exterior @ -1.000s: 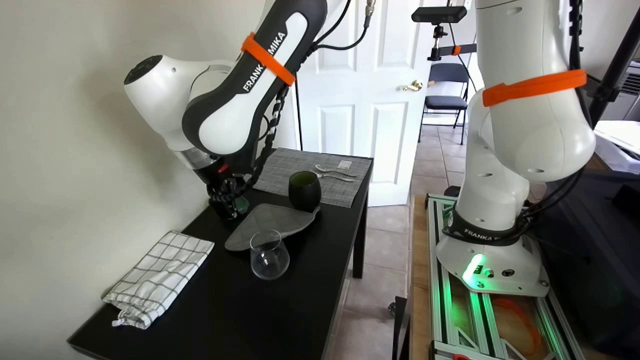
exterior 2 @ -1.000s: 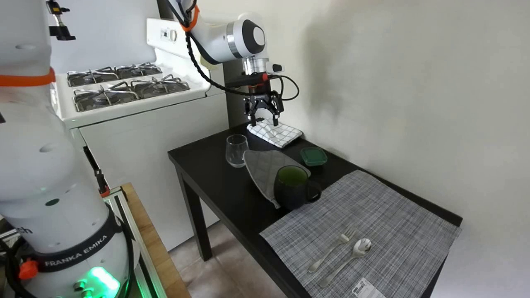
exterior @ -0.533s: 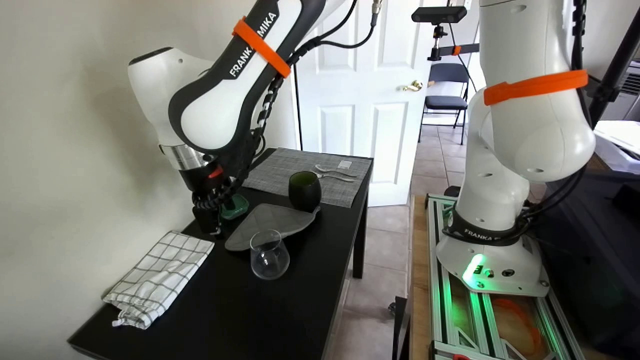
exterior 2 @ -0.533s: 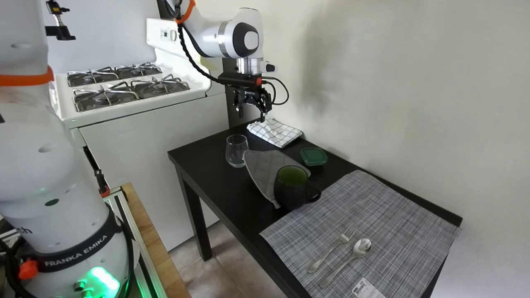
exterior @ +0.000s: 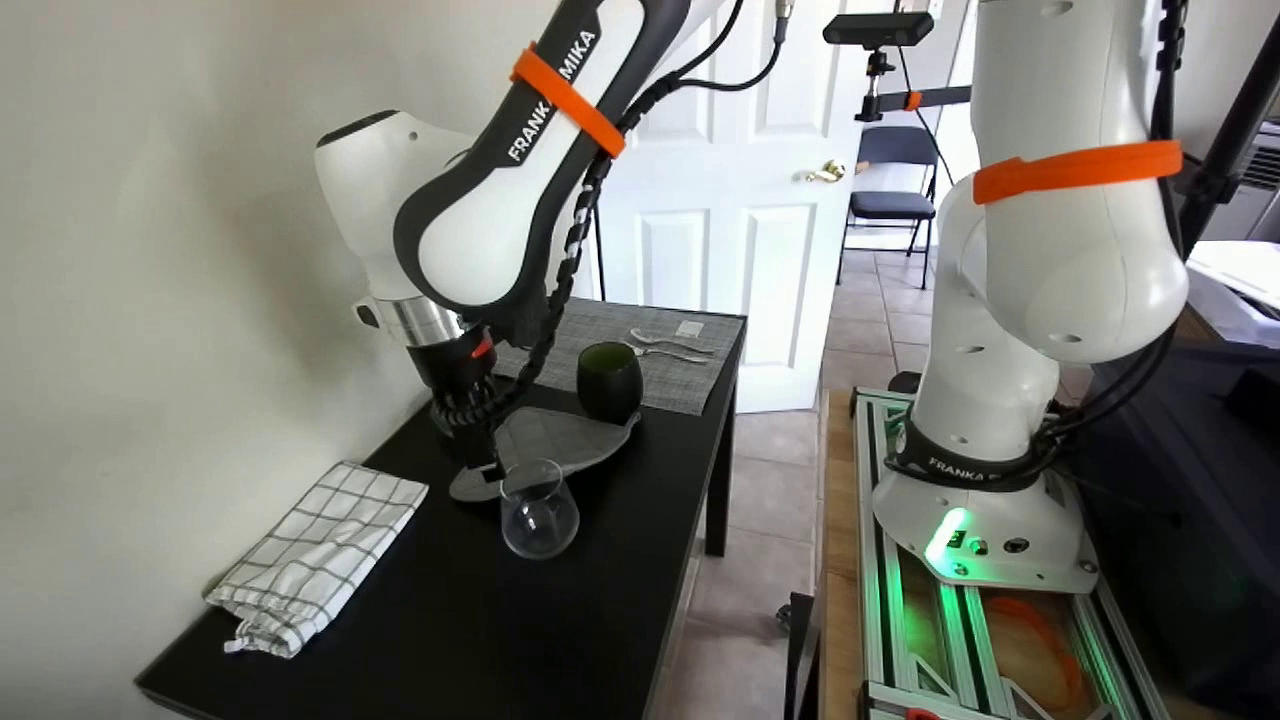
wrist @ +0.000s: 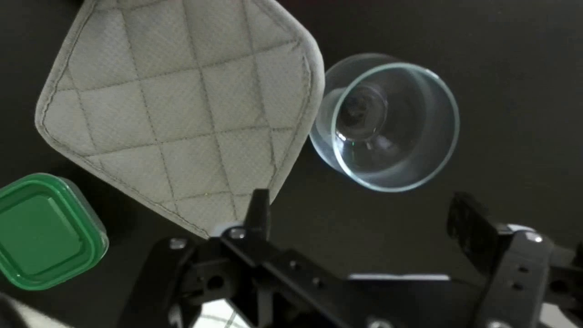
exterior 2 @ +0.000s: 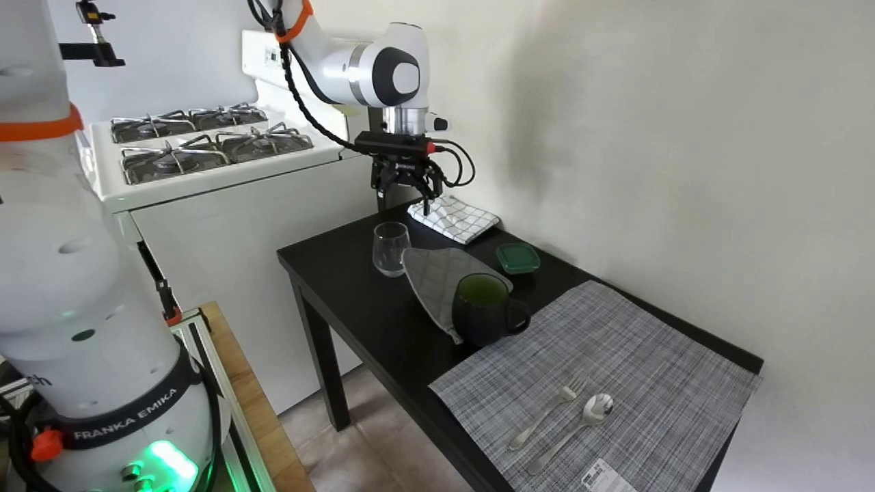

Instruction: Remove the mat from the top of the black cup, then put the glass cup on the mat

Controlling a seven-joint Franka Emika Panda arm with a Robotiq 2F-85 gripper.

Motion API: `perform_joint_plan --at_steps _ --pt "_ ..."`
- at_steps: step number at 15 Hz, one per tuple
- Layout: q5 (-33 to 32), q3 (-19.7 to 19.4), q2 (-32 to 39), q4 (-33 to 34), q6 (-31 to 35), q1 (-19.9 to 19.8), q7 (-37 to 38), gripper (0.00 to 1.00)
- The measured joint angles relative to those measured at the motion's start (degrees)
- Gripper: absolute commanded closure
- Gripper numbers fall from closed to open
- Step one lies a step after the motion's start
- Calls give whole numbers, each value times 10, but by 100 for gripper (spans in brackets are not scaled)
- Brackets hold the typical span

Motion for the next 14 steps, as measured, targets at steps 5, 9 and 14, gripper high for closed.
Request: perform_joint_plan --at_steps 5,9,14 --pt "0 -1 -10 -36 4 -16 -67 0" --pt "0 -4 -11 -59 40 -26 -93 9" --pt "1 -4 -11 -76 76 -32 -98 58"
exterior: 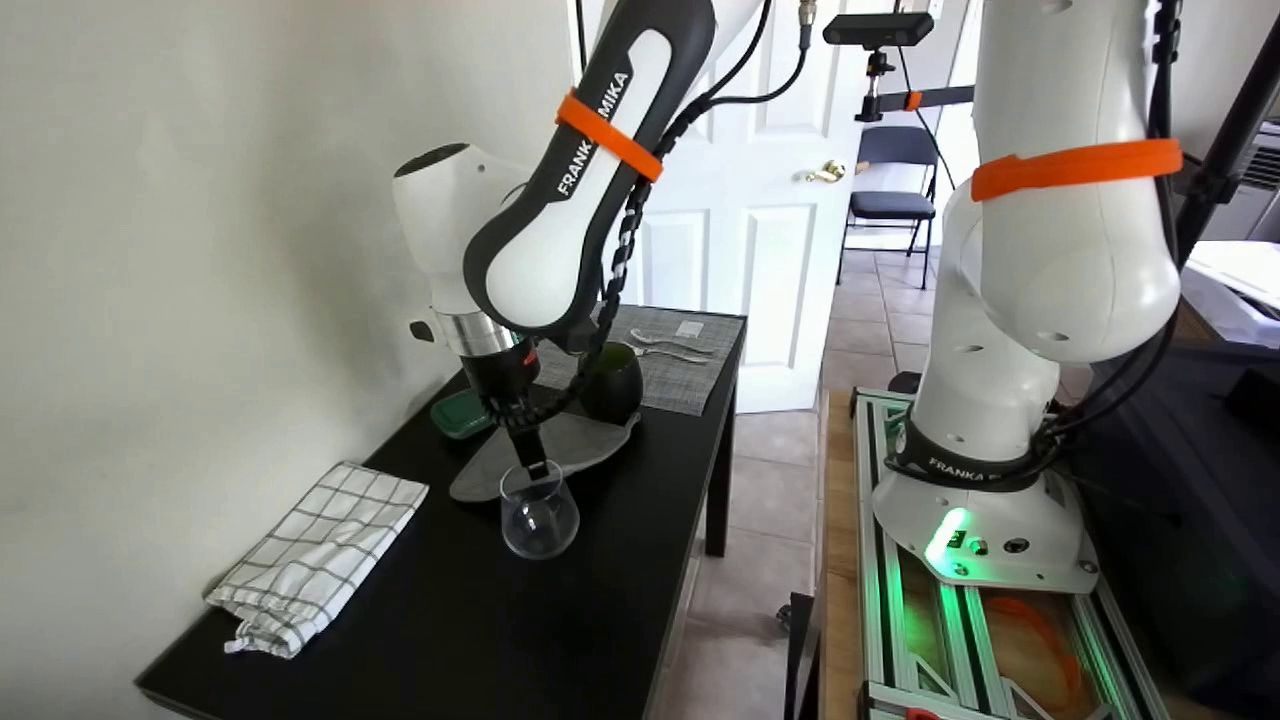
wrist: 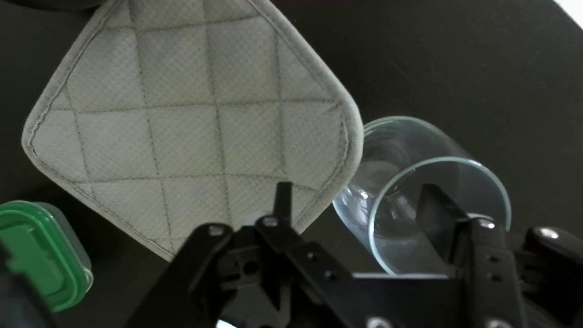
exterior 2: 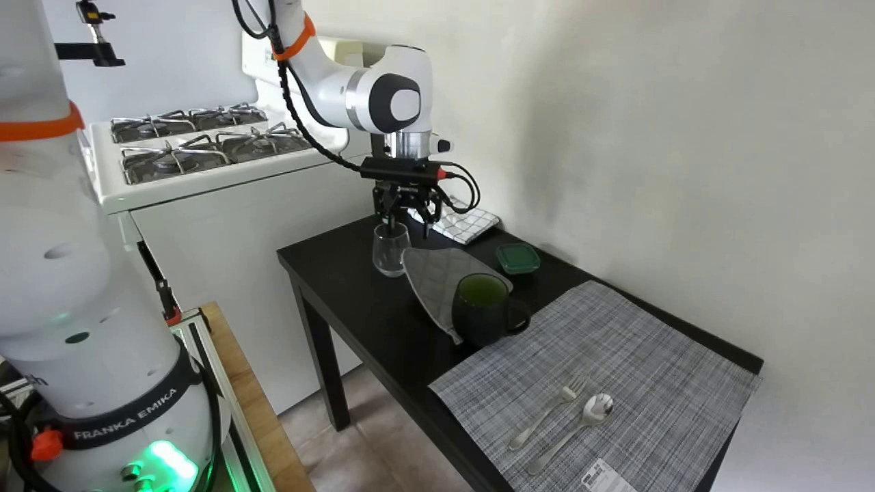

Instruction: Remove the mat from the top of the black cup, then put the glass cup on the mat

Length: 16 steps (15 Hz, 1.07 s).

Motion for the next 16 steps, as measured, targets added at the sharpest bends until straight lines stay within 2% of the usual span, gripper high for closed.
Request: perform_joint_plan --at_steps 4,6,16 --pt "21 0 1 -5 7 -4 -12 89" --pt "38 0 2 -5 7 -6 -20 100" --pt "96 0 8 -5 11 -18 -35 99"
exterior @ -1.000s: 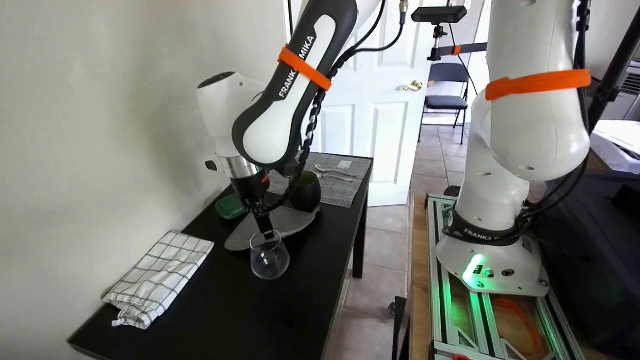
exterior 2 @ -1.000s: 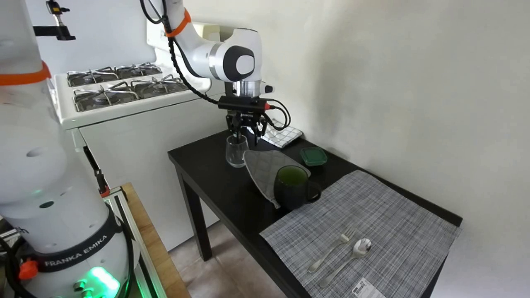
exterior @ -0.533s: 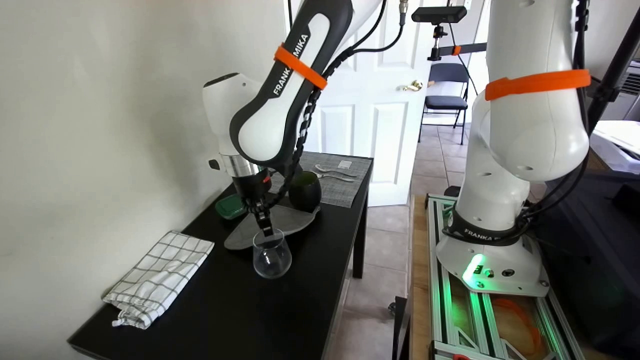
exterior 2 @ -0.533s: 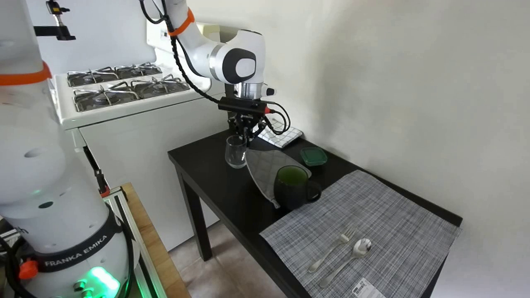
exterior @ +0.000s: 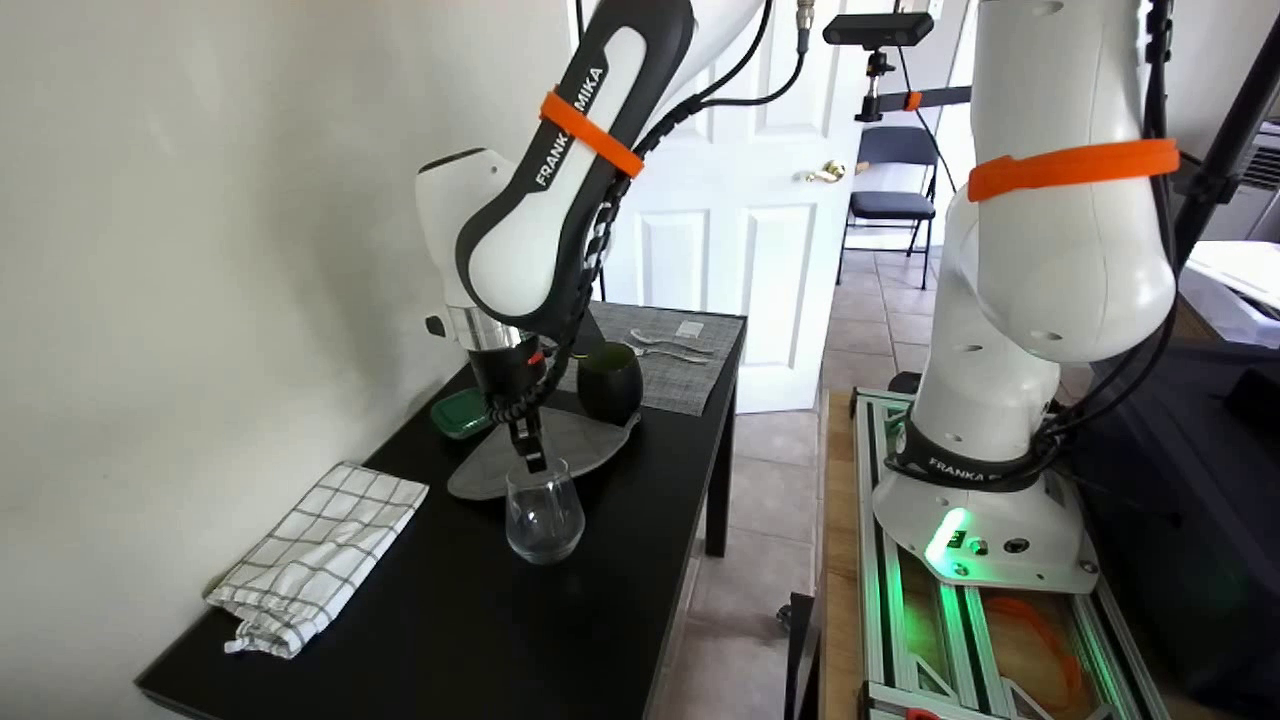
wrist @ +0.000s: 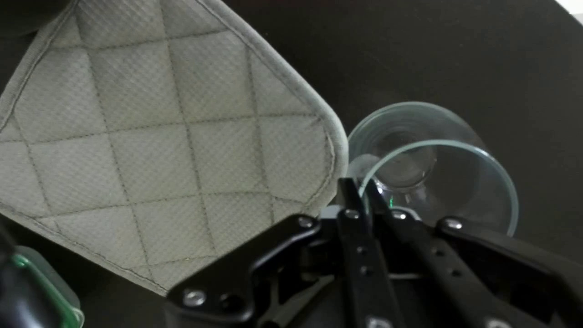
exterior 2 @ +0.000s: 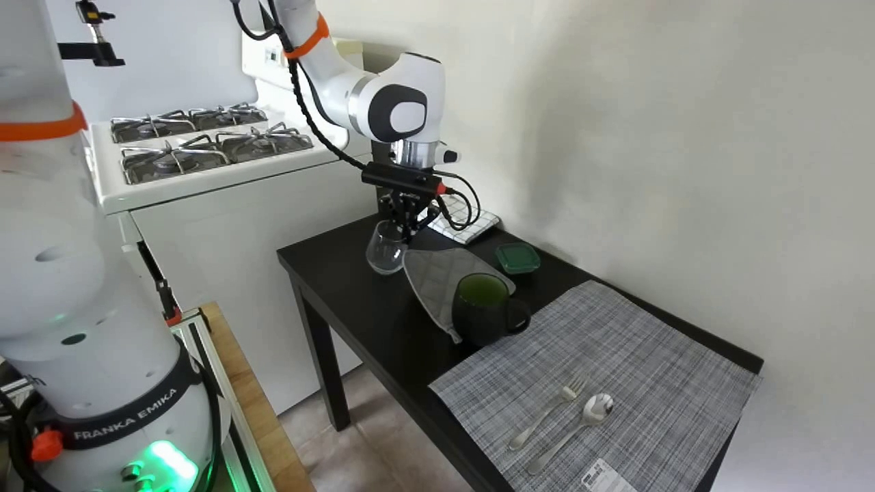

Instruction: Remove the mat from the top of the black cup, then put the glass cup on the mat

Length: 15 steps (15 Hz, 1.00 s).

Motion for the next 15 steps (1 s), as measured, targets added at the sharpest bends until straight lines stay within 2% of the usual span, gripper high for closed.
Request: perform_joint_plan --at_steps 6,8,10,15 --pt "91 12 -25 16 -1 0 -35 99" --pt "93 12 -43 23 -8 0 -33 99" --pt "70 7 -61 23 -16 0 -12 99" --pt "-64 -26 -87 23 -70 -1 103 99"
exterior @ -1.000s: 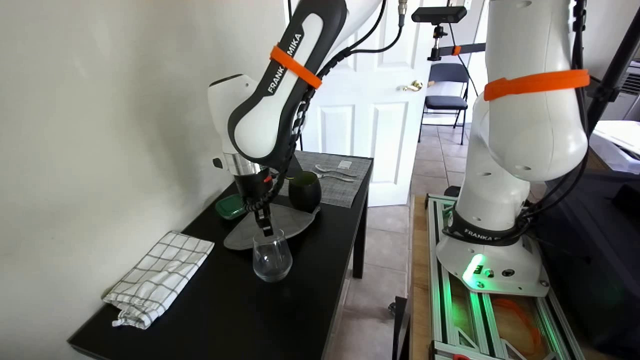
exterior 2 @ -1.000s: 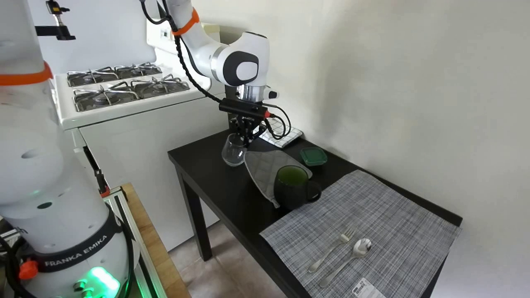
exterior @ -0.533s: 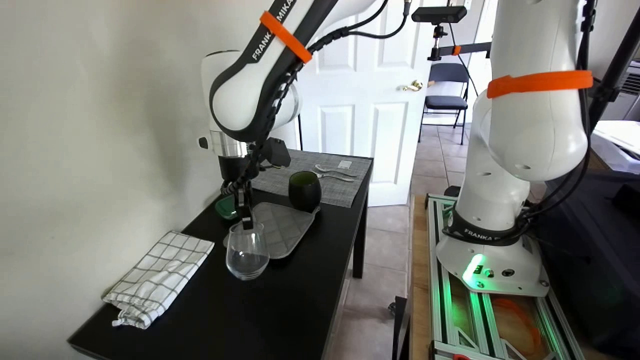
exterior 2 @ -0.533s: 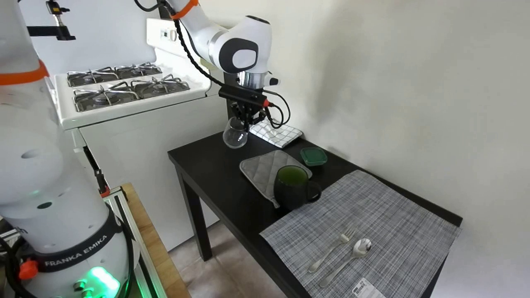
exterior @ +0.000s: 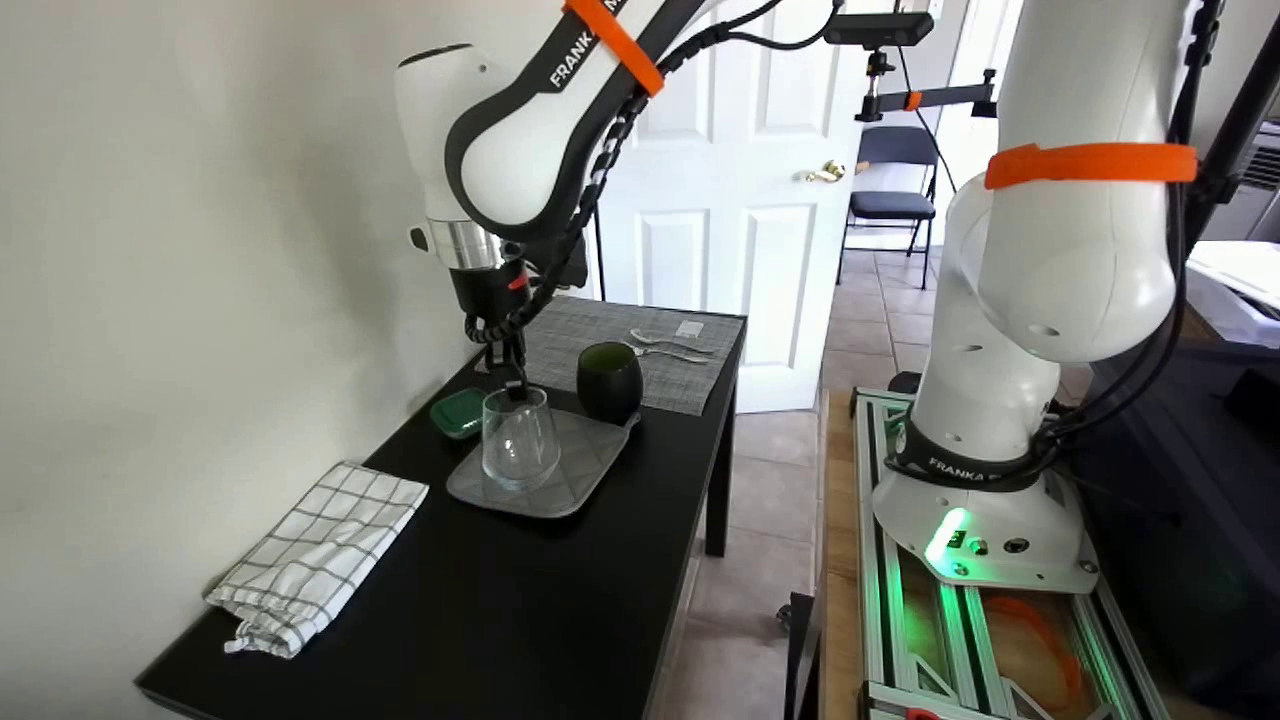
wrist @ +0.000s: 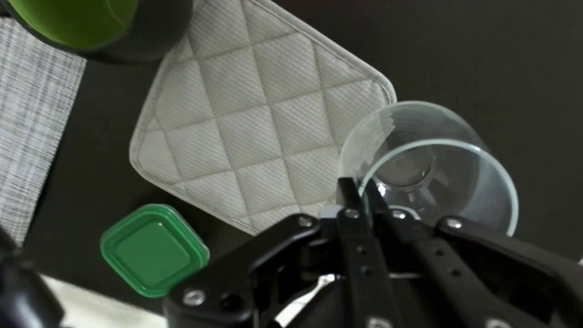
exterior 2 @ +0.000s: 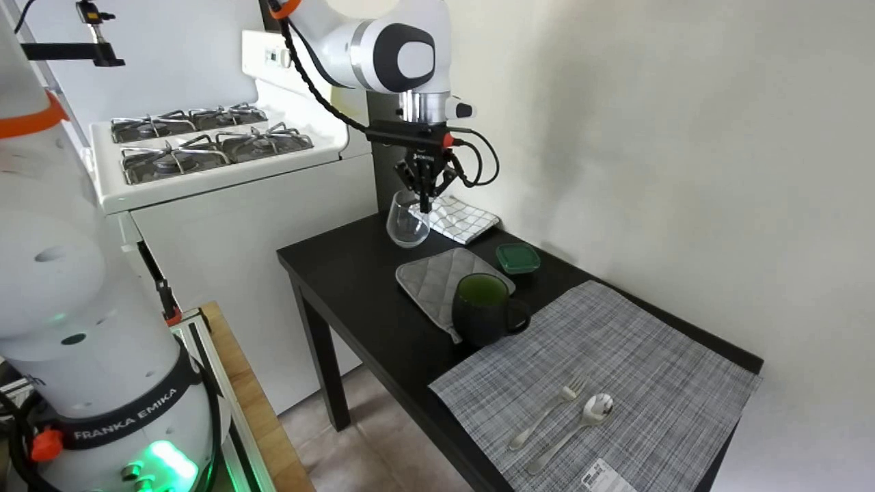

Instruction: Remove the mat from the top of the black cup, then put the glass cup on the mat

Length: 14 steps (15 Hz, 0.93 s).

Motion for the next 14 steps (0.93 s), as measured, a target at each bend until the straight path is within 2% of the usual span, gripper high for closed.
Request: perform_joint_plan --at_steps 9,14 --pt "-137 -44 25 -2 -8 -15 144 99" --pt "-165 -51 52 1 21 -15 207 99"
